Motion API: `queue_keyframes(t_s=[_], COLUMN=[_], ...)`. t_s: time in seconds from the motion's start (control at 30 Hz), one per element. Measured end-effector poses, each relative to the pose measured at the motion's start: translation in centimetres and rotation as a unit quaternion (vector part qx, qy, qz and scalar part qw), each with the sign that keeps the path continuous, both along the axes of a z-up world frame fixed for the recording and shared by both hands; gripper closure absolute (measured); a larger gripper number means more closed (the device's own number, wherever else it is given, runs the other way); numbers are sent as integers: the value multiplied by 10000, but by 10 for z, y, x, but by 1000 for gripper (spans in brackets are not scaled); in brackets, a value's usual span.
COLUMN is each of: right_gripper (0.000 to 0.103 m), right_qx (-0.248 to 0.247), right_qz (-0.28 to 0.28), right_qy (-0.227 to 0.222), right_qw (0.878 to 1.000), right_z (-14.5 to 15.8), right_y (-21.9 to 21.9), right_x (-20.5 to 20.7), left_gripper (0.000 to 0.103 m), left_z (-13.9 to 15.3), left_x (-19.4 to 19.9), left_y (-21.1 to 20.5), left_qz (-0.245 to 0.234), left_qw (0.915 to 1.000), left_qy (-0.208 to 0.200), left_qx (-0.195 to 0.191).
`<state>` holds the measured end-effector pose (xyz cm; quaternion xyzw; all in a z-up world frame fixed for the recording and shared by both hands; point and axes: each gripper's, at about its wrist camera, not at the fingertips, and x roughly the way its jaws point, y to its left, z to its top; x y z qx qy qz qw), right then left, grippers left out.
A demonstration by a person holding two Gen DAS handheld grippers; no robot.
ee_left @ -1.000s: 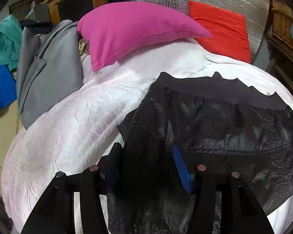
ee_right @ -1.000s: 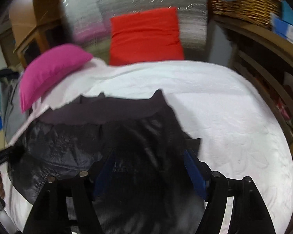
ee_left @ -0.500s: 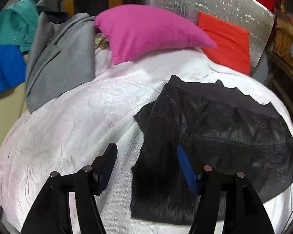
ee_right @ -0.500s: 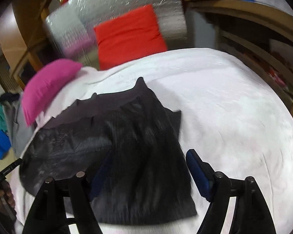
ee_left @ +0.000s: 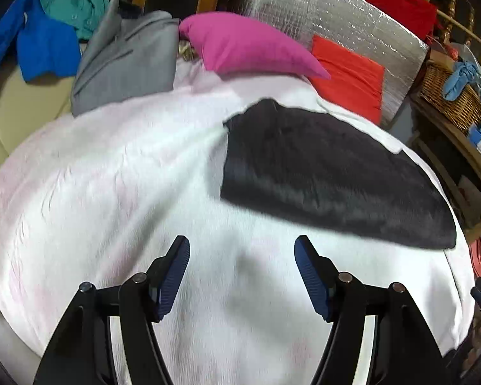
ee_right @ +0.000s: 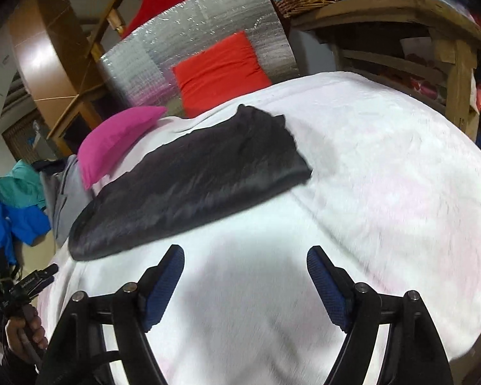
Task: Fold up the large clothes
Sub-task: 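Move both grippers back from the folded black jacket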
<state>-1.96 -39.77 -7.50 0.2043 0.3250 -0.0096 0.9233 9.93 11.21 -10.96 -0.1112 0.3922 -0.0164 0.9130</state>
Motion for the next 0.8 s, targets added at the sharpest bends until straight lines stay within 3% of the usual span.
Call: queue_keyframes(t_s=[0.43,0.6,0.8], right_gripper=[21,21,21], right_qx=[408,600,790], right_qz=[95,101,167], right_qy=[-155,-198,-246], right_qw=[9990,9980,9964], right_z=[-15,-19,-23], right_y=[4,1,-3], right_x=[-25,-25,-25], left_gripper=[34,34,34], left_z=[9,10,18], left_x=[-32,-35,-28], left_y=[10,14,17], left_qz=[103,169,240], left_qw=[9999,9998,9997], left_qy=[-81,-47,-68], left_qx=[9,124,-26])
